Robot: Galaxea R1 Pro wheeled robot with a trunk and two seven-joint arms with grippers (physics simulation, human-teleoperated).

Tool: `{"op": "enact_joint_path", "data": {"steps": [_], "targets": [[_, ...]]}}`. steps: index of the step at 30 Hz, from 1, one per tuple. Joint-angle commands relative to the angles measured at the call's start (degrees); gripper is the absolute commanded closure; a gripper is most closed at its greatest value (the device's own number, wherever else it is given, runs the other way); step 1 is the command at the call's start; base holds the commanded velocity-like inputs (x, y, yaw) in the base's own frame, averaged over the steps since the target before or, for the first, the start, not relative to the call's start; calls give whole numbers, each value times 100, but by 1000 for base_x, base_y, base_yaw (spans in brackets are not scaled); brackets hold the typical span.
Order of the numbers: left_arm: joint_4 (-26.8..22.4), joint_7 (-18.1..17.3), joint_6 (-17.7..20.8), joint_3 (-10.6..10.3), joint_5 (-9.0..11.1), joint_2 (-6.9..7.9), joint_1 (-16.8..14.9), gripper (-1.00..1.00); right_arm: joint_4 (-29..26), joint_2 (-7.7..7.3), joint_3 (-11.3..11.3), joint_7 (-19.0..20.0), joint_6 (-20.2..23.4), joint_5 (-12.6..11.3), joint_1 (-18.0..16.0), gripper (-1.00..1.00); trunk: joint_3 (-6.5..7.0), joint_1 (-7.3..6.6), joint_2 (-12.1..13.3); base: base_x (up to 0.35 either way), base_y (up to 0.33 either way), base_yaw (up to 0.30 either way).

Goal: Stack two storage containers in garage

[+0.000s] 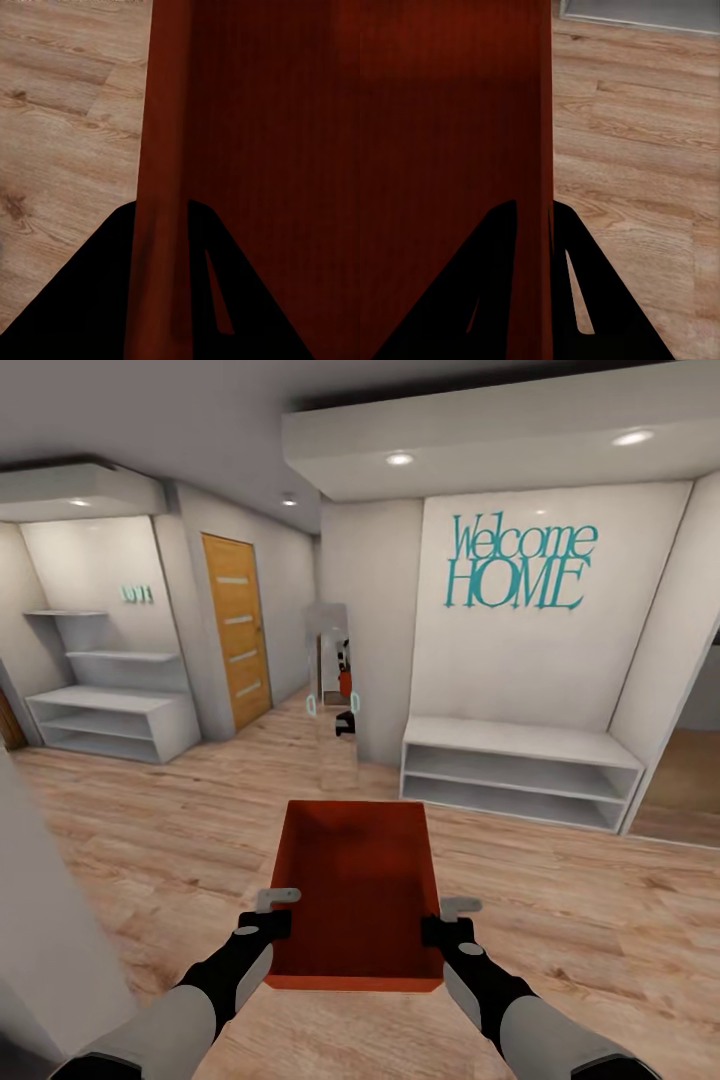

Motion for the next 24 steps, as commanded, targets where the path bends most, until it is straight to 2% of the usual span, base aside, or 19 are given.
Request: {"op": "enact_joint_path", "data": {"steps": [1,24], "targets": [[-23,47,33,174,-6,7,-8,100,69,-19,86,-5,-41,-51,2,100,-1,5,-4,323,0,0],[-31,47,31,174,-7,7,-8,100,69,16,81,-45,-41,-68,2,100,-1,5,-4,323,0,0]]}}
